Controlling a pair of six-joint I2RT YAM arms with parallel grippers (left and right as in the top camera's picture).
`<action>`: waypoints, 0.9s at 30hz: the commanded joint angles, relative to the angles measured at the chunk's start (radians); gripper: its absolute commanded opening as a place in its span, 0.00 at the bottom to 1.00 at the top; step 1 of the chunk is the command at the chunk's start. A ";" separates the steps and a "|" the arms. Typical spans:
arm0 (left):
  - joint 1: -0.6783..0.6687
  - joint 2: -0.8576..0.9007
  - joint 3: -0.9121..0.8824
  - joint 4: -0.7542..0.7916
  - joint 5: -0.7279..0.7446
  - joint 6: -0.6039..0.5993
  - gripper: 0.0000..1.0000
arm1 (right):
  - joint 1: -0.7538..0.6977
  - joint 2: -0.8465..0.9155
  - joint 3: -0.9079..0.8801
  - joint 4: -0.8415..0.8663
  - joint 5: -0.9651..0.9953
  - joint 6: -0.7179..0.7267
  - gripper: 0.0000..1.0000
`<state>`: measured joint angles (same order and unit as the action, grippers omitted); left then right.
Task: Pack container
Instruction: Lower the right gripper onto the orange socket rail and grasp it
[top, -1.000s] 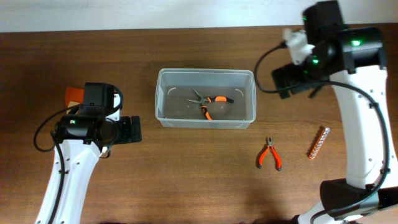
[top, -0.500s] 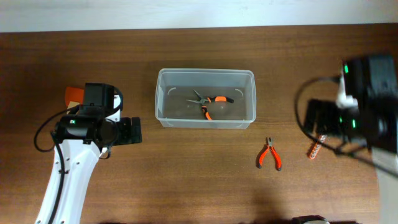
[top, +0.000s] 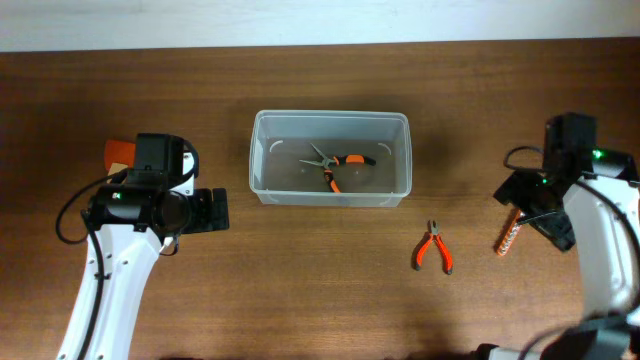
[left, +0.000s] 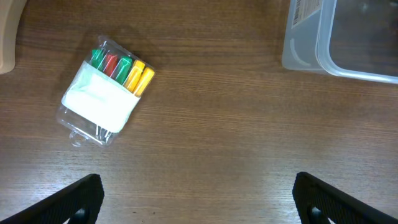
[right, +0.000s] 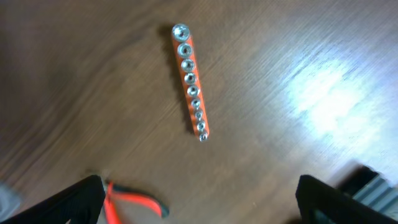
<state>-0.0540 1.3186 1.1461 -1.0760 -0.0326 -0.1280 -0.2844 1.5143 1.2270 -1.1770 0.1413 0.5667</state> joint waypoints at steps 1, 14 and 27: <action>0.002 0.002 -0.001 -0.001 0.011 0.013 0.99 | -0.068 0.060 -0.026 0.043 -0.090 -0.021 0.99; 0.002 0.002 -0.001 -0.001 0.011 0.013 0.99 | -0.109 0.323 -0.026 0.222 -0.164 -0.116 0.99; 0.002 0.002 -0.001 0.007 0.011 0.013 0.99 | -0.110 0.396 -0.039 0.323 -0.183 -0.201 0.99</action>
<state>-0.0540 1.3186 1.1461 -1.0721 -0.0326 -0.1280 -0.3897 1.8870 1.2049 -0.8635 -0.0292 0.3901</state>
